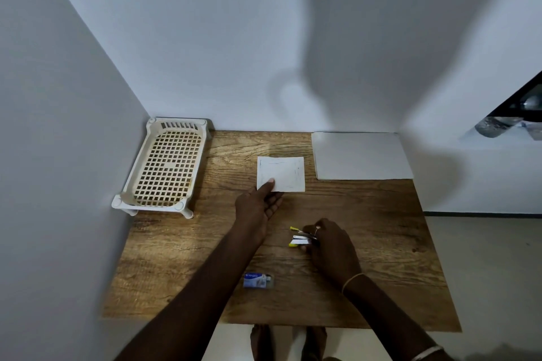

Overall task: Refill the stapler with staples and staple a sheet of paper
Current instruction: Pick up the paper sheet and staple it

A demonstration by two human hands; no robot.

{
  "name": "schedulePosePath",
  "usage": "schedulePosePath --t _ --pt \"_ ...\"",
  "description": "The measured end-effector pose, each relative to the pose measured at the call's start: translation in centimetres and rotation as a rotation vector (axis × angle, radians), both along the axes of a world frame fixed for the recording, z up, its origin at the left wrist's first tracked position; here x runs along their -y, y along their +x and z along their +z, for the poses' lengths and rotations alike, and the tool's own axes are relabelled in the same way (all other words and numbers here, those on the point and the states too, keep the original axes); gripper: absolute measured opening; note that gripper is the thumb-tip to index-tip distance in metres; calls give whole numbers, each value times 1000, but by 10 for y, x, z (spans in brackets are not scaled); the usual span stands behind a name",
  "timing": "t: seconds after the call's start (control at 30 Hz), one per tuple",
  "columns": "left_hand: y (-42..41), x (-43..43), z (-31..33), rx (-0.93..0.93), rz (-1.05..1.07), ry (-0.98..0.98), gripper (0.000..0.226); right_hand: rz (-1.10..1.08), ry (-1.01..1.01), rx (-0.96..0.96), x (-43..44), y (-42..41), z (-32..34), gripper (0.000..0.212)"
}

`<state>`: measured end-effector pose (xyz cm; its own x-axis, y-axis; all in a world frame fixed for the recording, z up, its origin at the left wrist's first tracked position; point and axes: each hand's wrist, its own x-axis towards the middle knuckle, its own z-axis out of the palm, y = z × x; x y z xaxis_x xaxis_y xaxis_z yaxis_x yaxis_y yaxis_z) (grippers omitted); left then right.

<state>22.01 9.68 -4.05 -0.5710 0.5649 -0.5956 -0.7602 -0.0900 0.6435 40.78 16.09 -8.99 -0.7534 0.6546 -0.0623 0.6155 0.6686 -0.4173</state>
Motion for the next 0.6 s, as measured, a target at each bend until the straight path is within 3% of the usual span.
schedulePosePath --t 0.37,0.47,0.53,0.6 --pt "0 4 -5 0 -2 -41 22 34 -4 111 -4 5 -9 43" --pt "0 4 -6 -1 0 -59 24 52 -6 153 -7 4 -2 55" --pt "-1 3 -7 -4 -4 -63 22 -9 -11 49 -7 -1 6 61" --pt "-1 3 -9 -6 1 -68 21 -125 -34 -160 -7 -10 18 53"
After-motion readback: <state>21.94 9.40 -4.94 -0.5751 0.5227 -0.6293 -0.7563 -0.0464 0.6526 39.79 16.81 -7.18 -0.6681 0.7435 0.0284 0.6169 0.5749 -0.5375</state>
